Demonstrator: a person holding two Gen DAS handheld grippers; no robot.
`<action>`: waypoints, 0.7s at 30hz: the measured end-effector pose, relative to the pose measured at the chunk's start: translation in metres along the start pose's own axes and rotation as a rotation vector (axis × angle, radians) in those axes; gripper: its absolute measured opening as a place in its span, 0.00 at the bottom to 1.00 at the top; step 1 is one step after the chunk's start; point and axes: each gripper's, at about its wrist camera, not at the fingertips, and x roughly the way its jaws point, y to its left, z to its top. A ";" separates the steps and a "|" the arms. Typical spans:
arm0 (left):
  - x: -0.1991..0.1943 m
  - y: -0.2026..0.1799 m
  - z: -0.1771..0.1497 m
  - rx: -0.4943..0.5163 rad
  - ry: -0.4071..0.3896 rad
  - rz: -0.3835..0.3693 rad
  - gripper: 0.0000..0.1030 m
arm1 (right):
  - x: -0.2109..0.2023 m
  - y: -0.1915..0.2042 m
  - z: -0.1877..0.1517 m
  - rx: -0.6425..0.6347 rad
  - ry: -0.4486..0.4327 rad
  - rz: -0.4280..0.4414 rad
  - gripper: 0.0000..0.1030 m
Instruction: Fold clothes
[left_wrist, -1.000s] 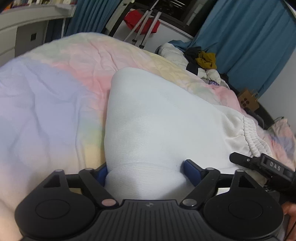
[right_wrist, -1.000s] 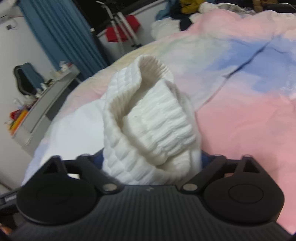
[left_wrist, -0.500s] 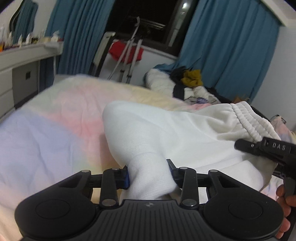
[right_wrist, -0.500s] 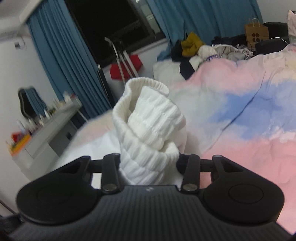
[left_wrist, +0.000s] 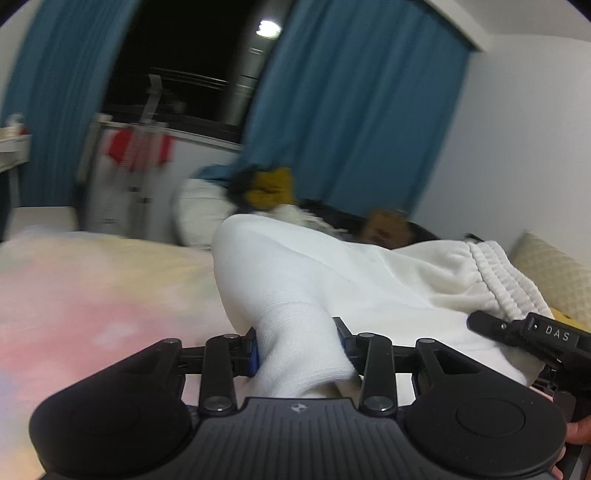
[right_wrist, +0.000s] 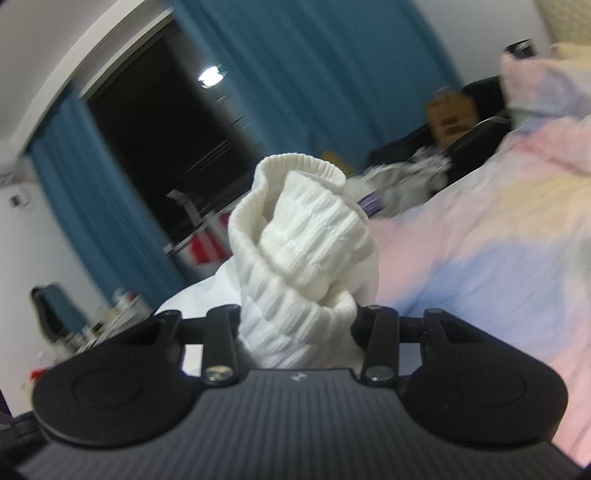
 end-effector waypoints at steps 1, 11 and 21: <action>0.021 -0.022 0.001 0.010 0.009 -0.030 0.37 | -0.002 -0.017 0.011 0.012 -0.010 -0.025 0.42; 0.223 -0.188 -0.060 0.068 0.168 -0.239 0.37 | 0.009 -0.200 0.063 0.110 -0.060 -0.294 0.42; 0.368 -0.177 -0.171 0.179 0.376 -0.215 0.50 | 0.064 -0.315 -0.023 0.138 0.142 -0.435 0.48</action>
